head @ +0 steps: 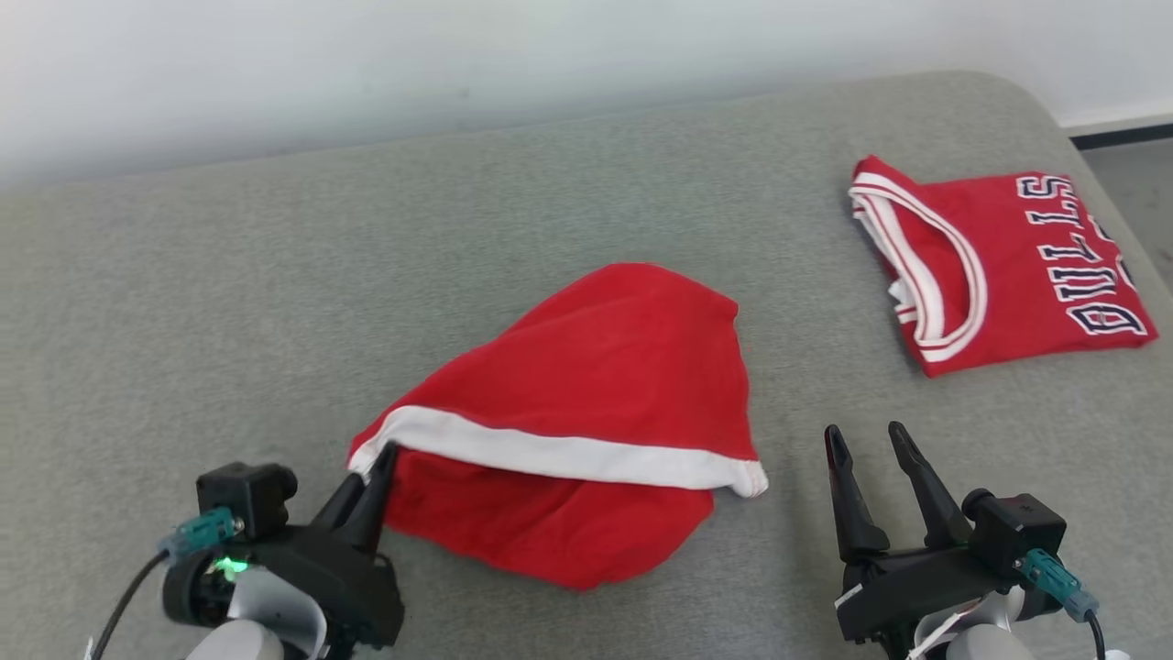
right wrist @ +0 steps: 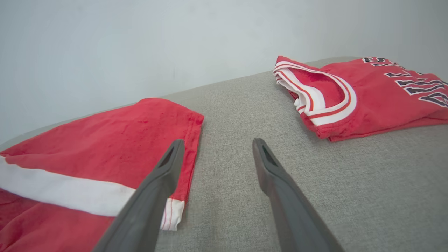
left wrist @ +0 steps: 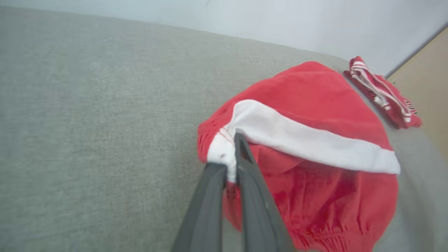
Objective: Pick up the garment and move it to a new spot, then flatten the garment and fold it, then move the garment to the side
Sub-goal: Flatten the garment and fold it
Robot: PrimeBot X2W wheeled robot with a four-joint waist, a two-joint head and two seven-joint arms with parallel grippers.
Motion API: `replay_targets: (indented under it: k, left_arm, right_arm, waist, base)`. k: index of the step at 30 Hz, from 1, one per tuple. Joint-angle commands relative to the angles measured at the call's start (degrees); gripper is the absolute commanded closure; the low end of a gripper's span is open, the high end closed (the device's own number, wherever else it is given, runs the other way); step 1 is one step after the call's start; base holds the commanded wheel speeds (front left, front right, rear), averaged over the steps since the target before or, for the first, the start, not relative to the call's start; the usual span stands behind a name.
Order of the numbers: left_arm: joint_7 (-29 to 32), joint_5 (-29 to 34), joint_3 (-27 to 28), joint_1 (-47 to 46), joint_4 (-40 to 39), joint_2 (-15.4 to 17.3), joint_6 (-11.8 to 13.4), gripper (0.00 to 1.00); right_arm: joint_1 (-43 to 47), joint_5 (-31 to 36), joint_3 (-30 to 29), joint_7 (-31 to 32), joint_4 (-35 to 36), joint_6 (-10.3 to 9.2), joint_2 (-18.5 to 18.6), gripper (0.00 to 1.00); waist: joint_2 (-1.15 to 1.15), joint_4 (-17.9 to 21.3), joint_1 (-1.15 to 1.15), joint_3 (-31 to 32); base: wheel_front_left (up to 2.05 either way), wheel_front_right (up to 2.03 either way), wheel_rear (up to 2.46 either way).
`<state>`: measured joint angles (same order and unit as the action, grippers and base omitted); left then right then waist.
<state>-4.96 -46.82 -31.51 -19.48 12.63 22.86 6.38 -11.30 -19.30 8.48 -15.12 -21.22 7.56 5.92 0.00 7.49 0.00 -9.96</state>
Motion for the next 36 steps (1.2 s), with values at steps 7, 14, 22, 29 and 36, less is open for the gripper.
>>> replay_targets:
  k: [7,14,22,29,36]
  left_arm:
    - [-3.1,3.6,-1.2,-2.1,6.0,-0.9,1.1,0.00]
    - [-4.0,2.1,-0.9,-0.1,7.1,-2.0,1.6,0.00]
    - [-3.3,-3.3,1.4,6.4,0.0,-2.4,2.2,0.00]
    - [-1.2,-6.1,0.7,9.8,-3.0,-3.6,2.5,0.00]
    - [-0.2,-3.4,0.0,4.8,5.0,-3.7,4.8,0.00]
  right_arm:
    - [-0.6,0.1,0.7,0.0,-0.5,-0.17,0.5,0.00]
    - [0.3,-0.2,0.4,0.0,-0.6,-0.17,1.1,0.00]
    - [1.4,0.0,0.3,0.0,-0.8,-0.17,1.1,0.00]
    - [1.4,-0.3,0.7,0.0,-0.8,-0.17,1.1,0.00]
    - [0.6,-0.4,1.5,0.0,-0.9,-0.16,1.0,0.00]
  waist:
    - [0.00,-1.6,0.00,0.3]
    - [0.00,-1.8,0.00,1.1]
    - [0.00,-2.2,0.00,2.2]
    - [0.00,-2.4,0.00,2.6]
    - [0.00,-1.5,0.00,2.3]
  base:
    - [0.00,0.00,0.00]
    - [0.00,0.00,0.00]
    - [0.00,0.00,0.00]
    - [0.00,0.00,0.00]
    - [0.00,0.00,0.00]
